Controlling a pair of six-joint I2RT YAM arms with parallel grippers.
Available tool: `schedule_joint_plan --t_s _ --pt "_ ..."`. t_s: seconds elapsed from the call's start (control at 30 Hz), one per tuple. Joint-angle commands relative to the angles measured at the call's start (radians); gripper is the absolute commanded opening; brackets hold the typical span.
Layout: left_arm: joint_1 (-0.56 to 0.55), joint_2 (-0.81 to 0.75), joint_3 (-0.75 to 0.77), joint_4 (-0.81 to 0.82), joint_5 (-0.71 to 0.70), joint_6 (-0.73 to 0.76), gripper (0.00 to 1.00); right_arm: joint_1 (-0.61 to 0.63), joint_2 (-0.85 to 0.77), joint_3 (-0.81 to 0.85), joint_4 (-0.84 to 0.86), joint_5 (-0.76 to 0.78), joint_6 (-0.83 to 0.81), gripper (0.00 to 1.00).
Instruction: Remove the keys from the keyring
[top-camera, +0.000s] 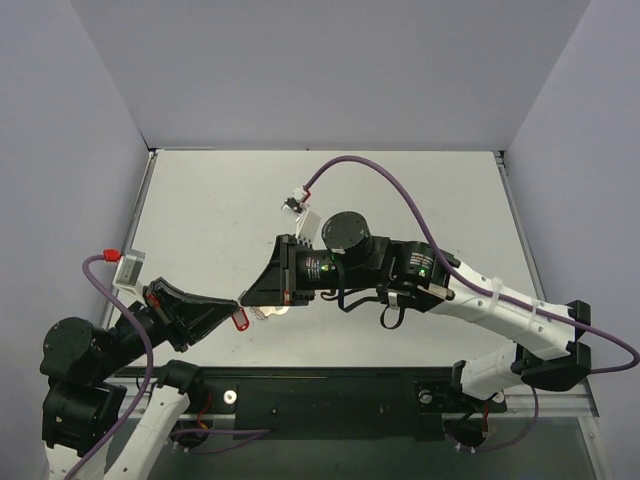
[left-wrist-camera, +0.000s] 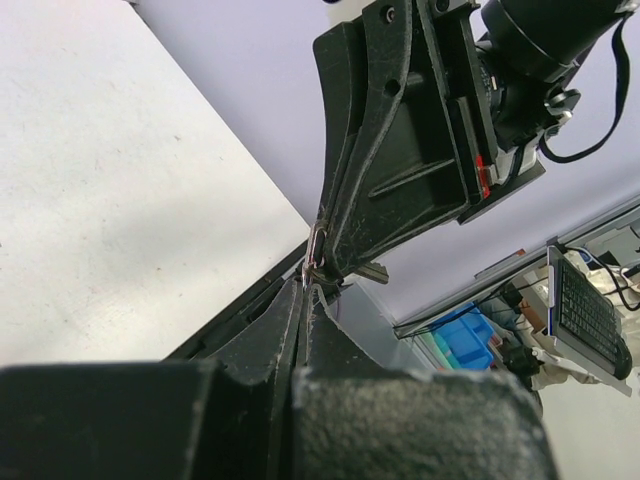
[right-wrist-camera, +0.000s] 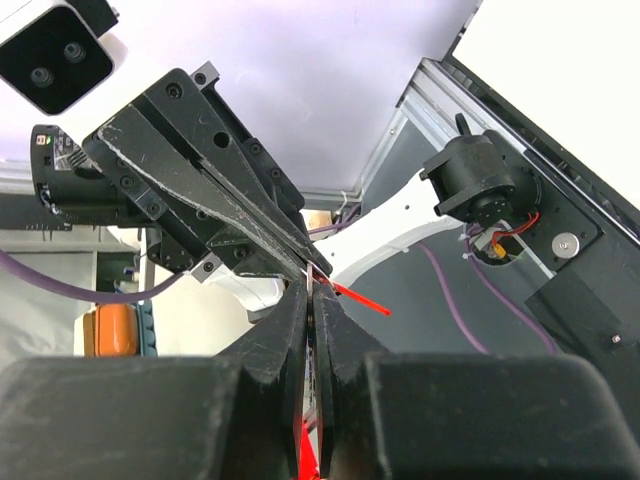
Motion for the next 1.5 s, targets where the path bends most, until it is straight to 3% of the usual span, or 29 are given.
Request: schedule_joint_plan --t_s 0.0,0.63,0.97,1.47 --pt "0.003 0.013 0.041 0.055 0.030 -0.001 0.00 0.001 0.038 0.065 -0.115 0.141 0.033 0.00" --pt "0.009 0.076 0.082 0.009 0.004 0.083 0.00 -0.002 0.061 0.095 -0.251 0.253 0.133 0.00" --pt "0.007 0.096 0.073 -0.041 -0.047 0.165 0.00 -0.030 0.085 0.078 -0.241 0.235 0.153 0.00" --pt "-0.033 0.102 0.073 -0.141 -0.125 0.278 0.00 -0.037 0.181 0.187 -0.254 0.201 0.156 0.00"
